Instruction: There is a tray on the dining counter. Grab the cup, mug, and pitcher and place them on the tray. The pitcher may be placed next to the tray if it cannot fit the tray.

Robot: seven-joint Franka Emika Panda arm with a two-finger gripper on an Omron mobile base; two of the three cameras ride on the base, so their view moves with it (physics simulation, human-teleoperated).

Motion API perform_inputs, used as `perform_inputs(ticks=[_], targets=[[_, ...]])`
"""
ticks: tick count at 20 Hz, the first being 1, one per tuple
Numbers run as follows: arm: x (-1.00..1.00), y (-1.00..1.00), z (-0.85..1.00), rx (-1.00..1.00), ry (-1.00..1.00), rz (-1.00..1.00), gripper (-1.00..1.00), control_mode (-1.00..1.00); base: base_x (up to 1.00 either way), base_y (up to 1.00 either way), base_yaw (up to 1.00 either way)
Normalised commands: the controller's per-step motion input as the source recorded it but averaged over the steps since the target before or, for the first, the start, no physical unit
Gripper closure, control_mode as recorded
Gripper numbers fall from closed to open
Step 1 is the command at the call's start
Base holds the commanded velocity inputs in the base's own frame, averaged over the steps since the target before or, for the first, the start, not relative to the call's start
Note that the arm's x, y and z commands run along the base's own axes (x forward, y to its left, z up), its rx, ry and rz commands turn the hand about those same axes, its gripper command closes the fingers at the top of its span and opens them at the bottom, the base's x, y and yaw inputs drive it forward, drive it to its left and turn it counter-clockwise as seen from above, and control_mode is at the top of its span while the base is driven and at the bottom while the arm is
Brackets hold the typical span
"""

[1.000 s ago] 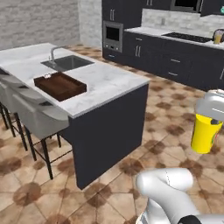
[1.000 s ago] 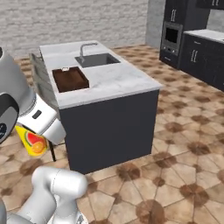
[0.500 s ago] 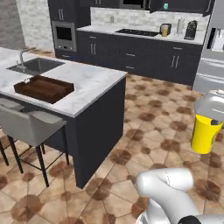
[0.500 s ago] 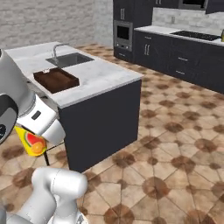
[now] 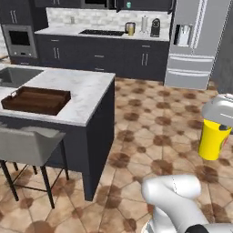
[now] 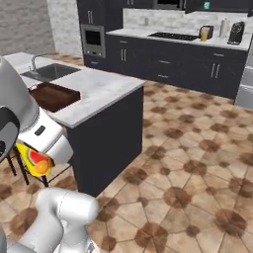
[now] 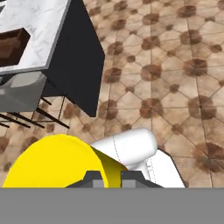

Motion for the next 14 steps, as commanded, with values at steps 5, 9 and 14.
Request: perform_inputs(ticks=[5,9,14], targets=[[0.00,0.00,0.00,0.00,0.00,0.00,1.00,1.00,-0.07,1.00,-0.46],[0.00,0.00,0.00,0.00,0.00,0.00,1.00,1.00,-0.02,1.00,-0.45],[0.00,0.00,0.00,0.00,0.00,0.00,1.00,1.00,-0.02,1.00,-0.42]])
